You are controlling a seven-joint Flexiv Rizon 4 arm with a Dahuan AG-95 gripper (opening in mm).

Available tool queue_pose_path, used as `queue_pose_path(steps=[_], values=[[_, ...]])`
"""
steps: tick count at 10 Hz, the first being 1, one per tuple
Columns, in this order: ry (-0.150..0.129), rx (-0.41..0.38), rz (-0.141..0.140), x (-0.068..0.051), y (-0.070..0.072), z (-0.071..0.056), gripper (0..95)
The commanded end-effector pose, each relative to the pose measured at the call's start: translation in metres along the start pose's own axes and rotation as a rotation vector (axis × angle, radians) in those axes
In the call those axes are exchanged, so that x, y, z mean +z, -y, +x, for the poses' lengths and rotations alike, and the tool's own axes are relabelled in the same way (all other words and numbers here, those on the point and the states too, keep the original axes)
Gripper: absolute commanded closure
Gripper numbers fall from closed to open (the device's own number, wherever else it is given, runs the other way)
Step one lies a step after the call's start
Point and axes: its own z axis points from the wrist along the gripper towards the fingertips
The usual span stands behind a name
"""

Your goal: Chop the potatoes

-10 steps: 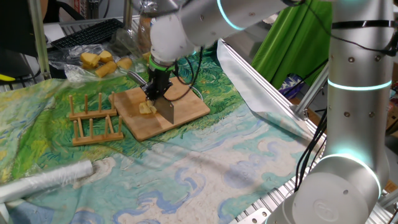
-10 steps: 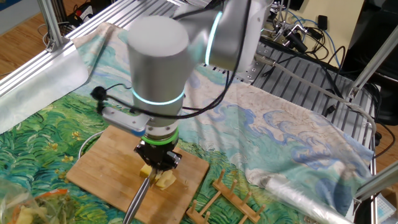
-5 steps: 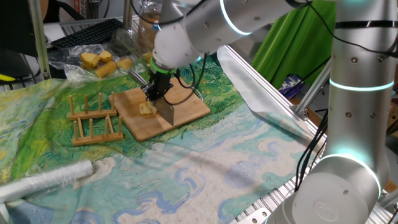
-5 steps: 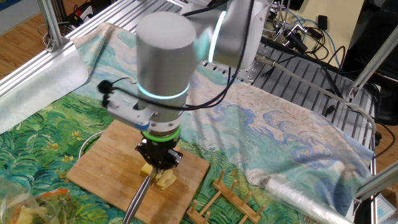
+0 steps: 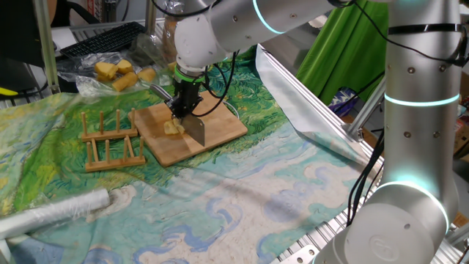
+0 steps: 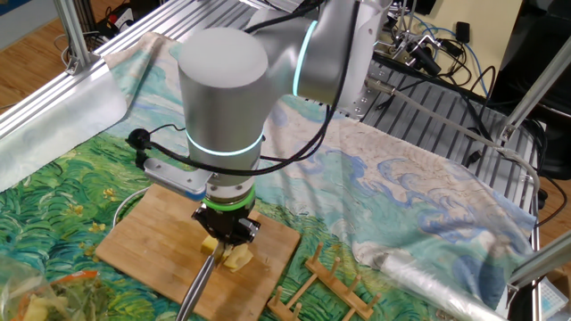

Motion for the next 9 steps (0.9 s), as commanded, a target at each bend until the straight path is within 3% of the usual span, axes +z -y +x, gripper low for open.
queue_pose_path(steps=[1,7,8,9], values=[[0.003,-0.002,0.009,-0.008,-0.001,0.001,95.0],[0.003,0.002,0.015,-0.013,0.000,0.003,95.0],[0.004,-0.003,0.014,-0.009,0.000,0.002,95.0],[0.018,0.005,0.000,0.010,-0.003,0.000,95.0]])
